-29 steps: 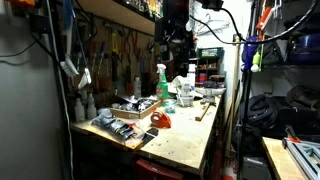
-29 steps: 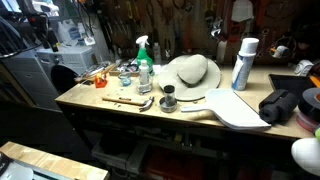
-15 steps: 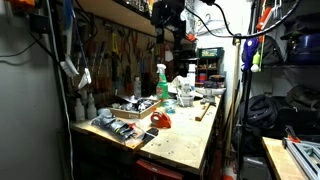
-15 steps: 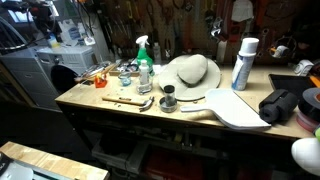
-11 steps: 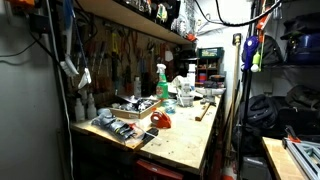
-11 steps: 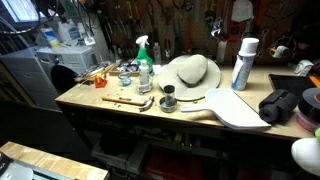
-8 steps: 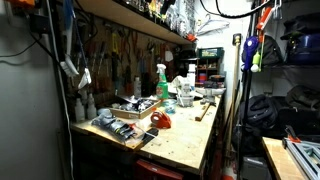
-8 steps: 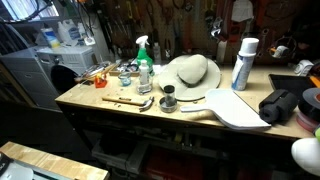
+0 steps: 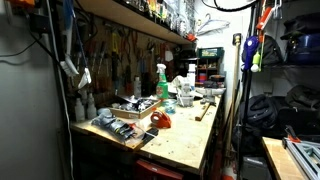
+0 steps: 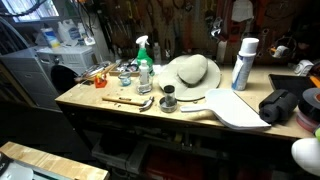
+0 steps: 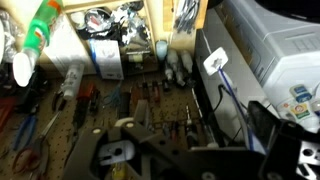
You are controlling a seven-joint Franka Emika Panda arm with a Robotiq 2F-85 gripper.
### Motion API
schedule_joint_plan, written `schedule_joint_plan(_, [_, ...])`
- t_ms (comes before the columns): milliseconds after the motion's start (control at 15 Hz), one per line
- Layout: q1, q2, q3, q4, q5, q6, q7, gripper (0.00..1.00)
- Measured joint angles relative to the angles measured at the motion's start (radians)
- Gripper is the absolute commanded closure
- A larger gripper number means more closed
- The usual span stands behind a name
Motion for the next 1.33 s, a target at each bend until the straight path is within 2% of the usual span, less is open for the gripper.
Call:
schedule_joint_plan(200, [-0.049, 0.016, -0.022, 0.12, -0.097, -0.076, -0.017, 0.0])
schedule_joint_plan(333, [-0.064, 0.027, -0.054, 0.191, -0.129, -0.136, -0.115, 0.0])
schedule_joint_plan(533, [-0.058, 0.04, -0.115, 0.272, -0.075, -0.222, -0.304, 0.0])
schedule_joint_plan(667, [-0.055, 0.056, -0.14, 0.317, -0.002, -0.268, -0.33, 0.0])
schedule_joint_plan(867, [-0.052, 0.076, -0.143, 0.341, 0.014, -0.277, -0.332, 0.0])
schedule_joint_plan(1000, [-0.053, 0.097, -0.145, 0.356, 0.011, -0.243, -0.334, 0.0])
schedule_joint_plan(1133, [-0.063, 0.143, -0.153, 0.408, -0.012, -0.213, -0.334, 0.0])
schedule_joint_plan(1333, [-0.085, 0.244, -0.175, 0.532, -0.054, -0.226, -0.339, 0.0])
